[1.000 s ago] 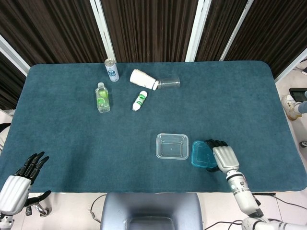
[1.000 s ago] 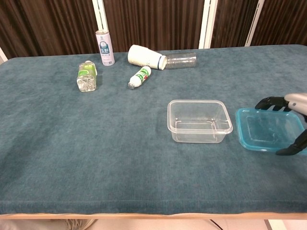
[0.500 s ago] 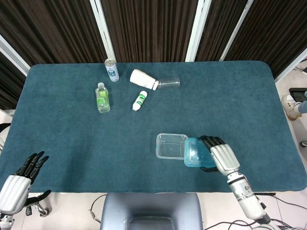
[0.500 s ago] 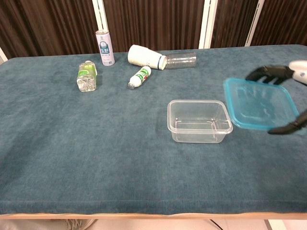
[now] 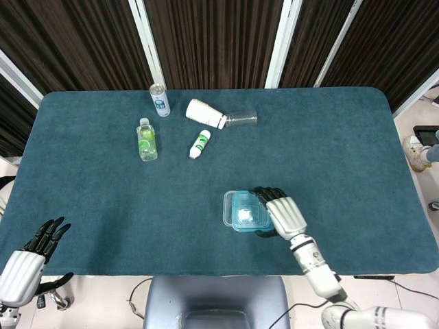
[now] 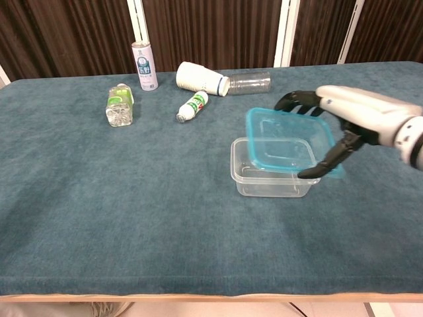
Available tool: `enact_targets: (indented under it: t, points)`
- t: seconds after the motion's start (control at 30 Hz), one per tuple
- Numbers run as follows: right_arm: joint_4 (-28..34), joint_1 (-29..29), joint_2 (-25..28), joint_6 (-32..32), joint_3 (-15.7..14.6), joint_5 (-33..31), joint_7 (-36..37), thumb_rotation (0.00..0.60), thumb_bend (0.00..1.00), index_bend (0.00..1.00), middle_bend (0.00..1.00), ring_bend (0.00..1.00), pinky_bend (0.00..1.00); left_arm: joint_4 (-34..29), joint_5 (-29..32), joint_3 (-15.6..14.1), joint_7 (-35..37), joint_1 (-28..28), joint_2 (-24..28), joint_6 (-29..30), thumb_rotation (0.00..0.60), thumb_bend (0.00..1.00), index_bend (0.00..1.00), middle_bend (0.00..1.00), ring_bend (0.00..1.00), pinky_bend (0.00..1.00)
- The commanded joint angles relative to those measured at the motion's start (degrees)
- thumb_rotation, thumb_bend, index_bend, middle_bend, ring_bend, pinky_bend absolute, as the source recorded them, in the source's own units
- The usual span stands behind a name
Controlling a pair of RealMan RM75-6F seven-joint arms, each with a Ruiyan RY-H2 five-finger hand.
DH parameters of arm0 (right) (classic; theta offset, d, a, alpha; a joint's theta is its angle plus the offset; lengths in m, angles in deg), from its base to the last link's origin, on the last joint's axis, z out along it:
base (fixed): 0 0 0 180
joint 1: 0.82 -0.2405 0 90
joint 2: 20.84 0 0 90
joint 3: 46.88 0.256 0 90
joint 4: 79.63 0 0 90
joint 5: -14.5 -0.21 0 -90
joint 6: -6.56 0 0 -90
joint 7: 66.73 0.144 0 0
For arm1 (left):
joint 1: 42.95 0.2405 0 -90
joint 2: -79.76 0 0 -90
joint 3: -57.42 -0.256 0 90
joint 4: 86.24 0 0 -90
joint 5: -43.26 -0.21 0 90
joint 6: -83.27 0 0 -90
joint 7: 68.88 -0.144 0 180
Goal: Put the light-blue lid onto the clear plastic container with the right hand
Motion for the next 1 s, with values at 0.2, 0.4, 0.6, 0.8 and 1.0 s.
enact_targets:
  t: [0.2, 0.4, 0.6, 0.8, 1.0]
  points:
    - [-1.57, -2.61, -4.47, 0.51, 1.88, -4.12, -3.76, 0.6, 0.42, 0.42, 0.55, 0.51, 0.6, 0.1, -0.19, -0.09, 0.24, 0.02, 0.05, 0.13, 0.6, 0.44, 0.09, 0.0, 0.0, 0.37]
    - [-2.86, -3.53, -5.96, 0.98, 2.3, -5.49, -3.52, 0.6, 0.42, 0.33, 0.45, 0.41, 0.52, 0.17, -0.35, -0.15, 0.47, 0.01, 0.12, 0.23, 0.6, 0.44, 0.09, 0.0, 0.0, 0.37]
    - [-3.93, -4.06, -6.61, 1.37, 2.18, -6.8, -3.89, 0.6, 0.42, 0.26, 0.39, 0.35, 0.46, 0.25, -0.39, -0.17, 0.79, 0.06, 0.17, 0.39, 0.6, 0.44, 0.09, 0.0, 0.0, 0.37]
    - [-5.09, -4.66, -7.22, 1.79, 2.38, -7.93, -3.79, 0.6, 0.42, 0.22, 0.32, 0.28, 0.39, 0.26, -0.49, -0.22, 0.92, 0.05, 0.22, 0.43, 0.6, 0.44, 0.09, 0.0, 0.0, 0.37]
    - [-6.48, -5.23, -8.01, 2.17, 2.45, -8.68, -3.52, 0.6, 0.42, 0.19, 0.28, 0.24, 0.36, 0.27, -0.56, -0.24, 0.98, 0.05, 0.24, 0.47, 0.6, 0.44, 0.09, 0.0, 0.0, 0.37]
